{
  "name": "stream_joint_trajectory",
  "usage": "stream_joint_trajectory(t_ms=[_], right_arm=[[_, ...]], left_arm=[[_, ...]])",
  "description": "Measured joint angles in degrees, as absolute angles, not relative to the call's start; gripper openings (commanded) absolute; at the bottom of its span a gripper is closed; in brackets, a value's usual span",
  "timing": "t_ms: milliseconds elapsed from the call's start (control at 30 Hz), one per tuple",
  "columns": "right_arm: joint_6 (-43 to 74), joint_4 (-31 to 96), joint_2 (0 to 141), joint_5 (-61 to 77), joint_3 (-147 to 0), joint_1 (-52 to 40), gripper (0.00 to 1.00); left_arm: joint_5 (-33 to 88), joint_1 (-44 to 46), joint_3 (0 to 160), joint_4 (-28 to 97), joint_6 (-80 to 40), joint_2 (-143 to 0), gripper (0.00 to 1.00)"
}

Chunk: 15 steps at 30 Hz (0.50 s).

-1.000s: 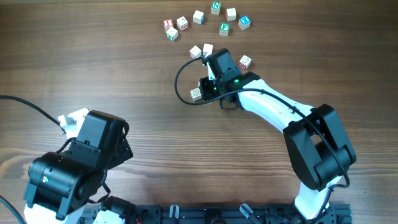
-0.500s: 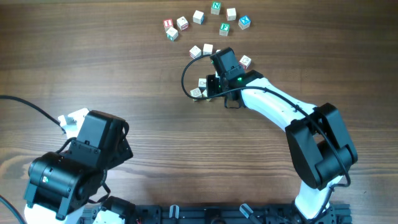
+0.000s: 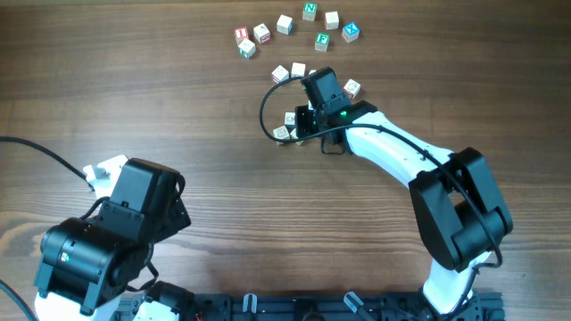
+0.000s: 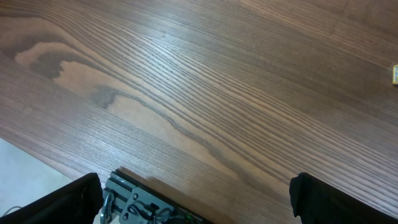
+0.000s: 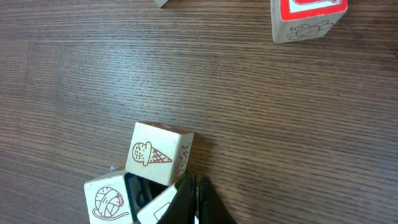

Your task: Form a circle

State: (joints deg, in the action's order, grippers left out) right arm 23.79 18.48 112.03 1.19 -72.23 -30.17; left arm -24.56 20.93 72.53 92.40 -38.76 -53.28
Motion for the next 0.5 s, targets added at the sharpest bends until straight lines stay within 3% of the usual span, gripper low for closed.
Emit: stream_joint_trajectory(t_ms=[500], right_arm=[[23.2, 17.8, 113.1, 1.5, -72.2, -30.2, 0.05]], left_arm=[[-24.6, 20.9, 72.5, 92.4, -38.8, -53.3, 1.0]])
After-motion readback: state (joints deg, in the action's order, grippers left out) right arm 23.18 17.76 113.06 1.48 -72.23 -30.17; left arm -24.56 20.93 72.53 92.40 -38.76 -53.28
